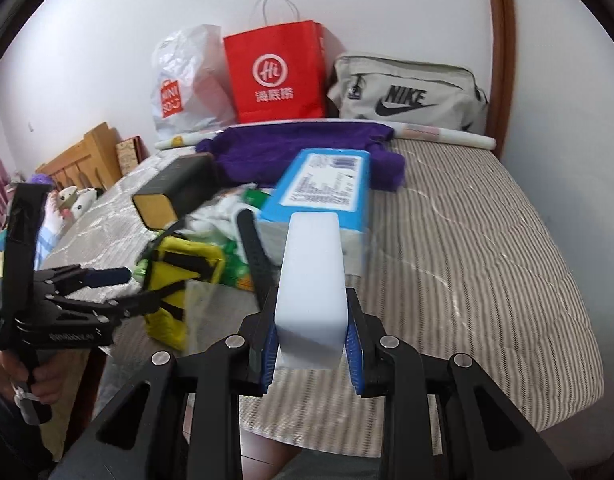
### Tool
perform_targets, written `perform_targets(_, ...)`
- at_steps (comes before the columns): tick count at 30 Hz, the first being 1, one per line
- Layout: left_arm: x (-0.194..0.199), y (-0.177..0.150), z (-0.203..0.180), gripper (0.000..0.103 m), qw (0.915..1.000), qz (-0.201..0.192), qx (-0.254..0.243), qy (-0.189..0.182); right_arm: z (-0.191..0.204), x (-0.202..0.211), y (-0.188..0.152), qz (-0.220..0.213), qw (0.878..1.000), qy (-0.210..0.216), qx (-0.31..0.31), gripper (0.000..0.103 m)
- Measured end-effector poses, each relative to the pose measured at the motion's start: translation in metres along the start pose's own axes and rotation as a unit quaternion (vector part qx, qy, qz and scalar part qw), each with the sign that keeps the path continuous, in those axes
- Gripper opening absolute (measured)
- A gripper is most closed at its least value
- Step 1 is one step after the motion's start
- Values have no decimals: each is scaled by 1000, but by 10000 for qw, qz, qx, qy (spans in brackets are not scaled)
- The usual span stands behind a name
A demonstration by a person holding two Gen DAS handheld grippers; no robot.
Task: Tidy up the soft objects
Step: 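Grasp the yellow pouch with the left tool while the right tool lifts the white block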
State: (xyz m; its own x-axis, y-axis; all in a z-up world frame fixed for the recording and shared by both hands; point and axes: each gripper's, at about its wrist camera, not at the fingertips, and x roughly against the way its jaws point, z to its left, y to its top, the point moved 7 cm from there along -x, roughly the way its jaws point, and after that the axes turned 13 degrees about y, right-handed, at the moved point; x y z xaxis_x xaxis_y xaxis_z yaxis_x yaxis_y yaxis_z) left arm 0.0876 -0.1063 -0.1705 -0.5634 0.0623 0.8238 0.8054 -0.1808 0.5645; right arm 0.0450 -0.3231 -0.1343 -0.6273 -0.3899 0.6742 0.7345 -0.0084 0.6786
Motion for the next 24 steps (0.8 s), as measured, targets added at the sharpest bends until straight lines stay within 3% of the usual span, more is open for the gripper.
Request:
perform_targets(4,4,-1,-3,54,9997,7,-8,-228,-15,-14,-11,197,9996,-69,-164,29)
perform_targets(9,5,-1,-8,49,9996,-6,-98,-259,-24,-34,-22,391,9988,-4,-310,30)
perform_targets(18,15,-8,-8,49,9984,202,-275,-449,-28,-44,-29,534,9974,163,-462,34)
perform_targets(24,9,-4,-13,49,9980,122,-231,-583,-27,-50,-30,561,9972,158,-474,34)
